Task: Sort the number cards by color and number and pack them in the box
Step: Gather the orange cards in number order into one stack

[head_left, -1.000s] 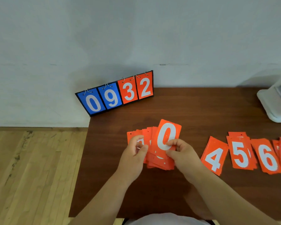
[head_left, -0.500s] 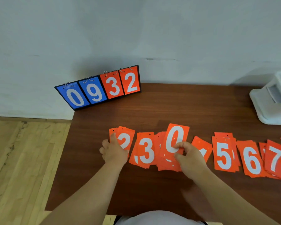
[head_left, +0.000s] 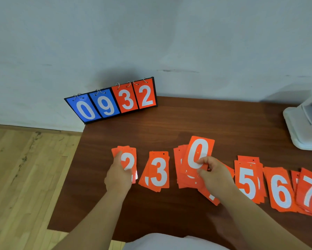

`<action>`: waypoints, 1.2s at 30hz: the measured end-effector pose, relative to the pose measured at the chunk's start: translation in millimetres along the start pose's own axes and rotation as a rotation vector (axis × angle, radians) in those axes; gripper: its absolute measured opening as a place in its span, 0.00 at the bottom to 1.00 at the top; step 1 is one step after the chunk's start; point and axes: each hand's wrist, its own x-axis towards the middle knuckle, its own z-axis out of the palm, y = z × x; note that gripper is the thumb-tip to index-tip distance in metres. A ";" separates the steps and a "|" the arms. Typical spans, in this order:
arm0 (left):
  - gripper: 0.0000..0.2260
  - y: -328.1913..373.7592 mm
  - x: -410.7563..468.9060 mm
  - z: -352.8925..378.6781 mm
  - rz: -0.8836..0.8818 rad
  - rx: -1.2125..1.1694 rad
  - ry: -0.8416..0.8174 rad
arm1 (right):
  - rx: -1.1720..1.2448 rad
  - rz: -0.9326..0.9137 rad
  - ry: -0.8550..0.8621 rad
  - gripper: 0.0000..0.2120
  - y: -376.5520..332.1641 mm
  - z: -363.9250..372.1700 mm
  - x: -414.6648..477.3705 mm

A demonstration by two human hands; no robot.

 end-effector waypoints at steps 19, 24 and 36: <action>0.24 117.5 -134.6 44.6 0.277 -0.532 -0.353 | 0.993 0.176 -0.084 0.13 31.7 -56.8 -31.8; 0.20 147.2 -159.1 55.3 0.359 -0.504 -0.365 | 0.789 0.117 0.085 0.12 52.5 -86.1 -41.4; 0.13 158.0 -190.2 59.7 0.493 -0.390 -0.451 | 0.497 0.043 -0.141 0.12 75.2 -86.3 -46.1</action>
